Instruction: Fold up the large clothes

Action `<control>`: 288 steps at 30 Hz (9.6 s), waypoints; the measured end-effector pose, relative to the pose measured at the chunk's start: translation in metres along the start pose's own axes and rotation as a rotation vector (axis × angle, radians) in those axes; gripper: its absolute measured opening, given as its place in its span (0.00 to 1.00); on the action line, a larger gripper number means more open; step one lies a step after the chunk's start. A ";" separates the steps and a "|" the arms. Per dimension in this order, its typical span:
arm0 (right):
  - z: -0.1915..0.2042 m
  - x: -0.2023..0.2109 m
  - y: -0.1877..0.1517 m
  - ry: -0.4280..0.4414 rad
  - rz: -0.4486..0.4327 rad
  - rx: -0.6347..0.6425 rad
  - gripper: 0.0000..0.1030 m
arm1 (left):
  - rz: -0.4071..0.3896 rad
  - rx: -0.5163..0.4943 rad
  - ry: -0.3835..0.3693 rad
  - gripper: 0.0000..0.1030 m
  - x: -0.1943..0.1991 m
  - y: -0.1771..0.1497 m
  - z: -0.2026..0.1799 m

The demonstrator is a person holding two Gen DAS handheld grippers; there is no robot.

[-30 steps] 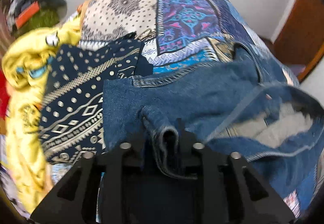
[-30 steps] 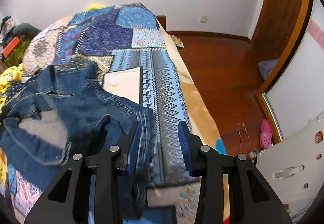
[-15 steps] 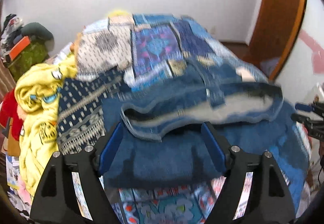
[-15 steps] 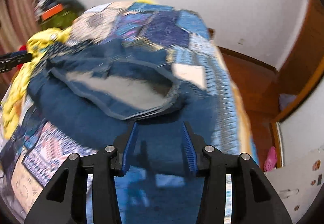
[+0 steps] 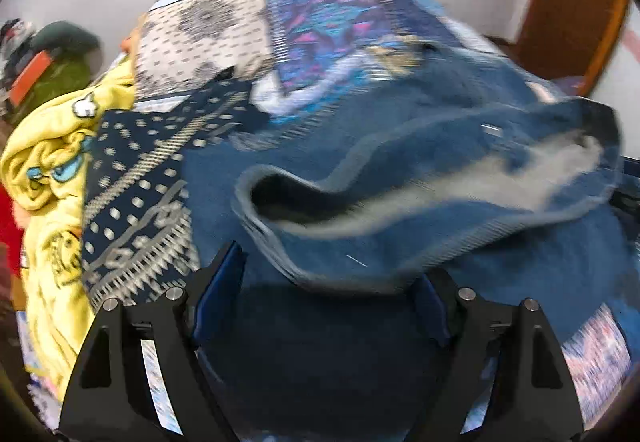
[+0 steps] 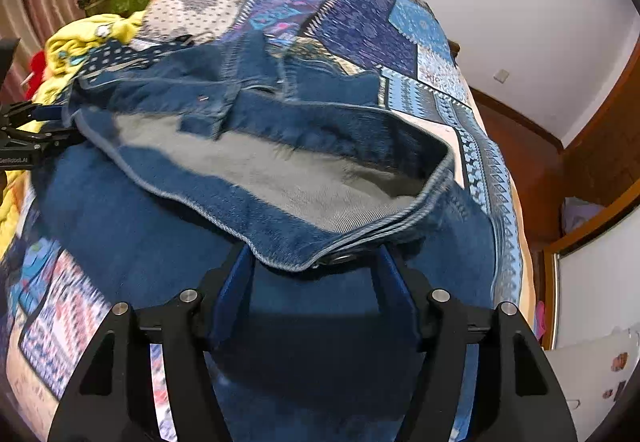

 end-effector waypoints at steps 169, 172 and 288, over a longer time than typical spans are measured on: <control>-0.085 0.077 -0.142 0.122 -0.044 -0.461 0.96 | -0.134 -0.358 -0.358 0.24 0.069 -0.044 -0.319; -0.089 0.090 -0.139 0.117 -0.073 -0.461 0.96 | -0.086 -0.351 -0.403 0.50 0.075 -0.047 -0.321; -0.051 -0.043 -0.032 0.679 0.199 -0.234 0.98 | 0.228 0.046 -0.559 0.98 -0.025 0.012 -0.143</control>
Point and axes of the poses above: each gripper's, at about its wrist camera, not at the fingertips, and x roughly against the way its jaws point, z to its left, y to its top, the point moved 4 cm from there along -x, roughly the way its jaws point, and after that the axes turned 8 degrees about z, right-handed, at the moved point
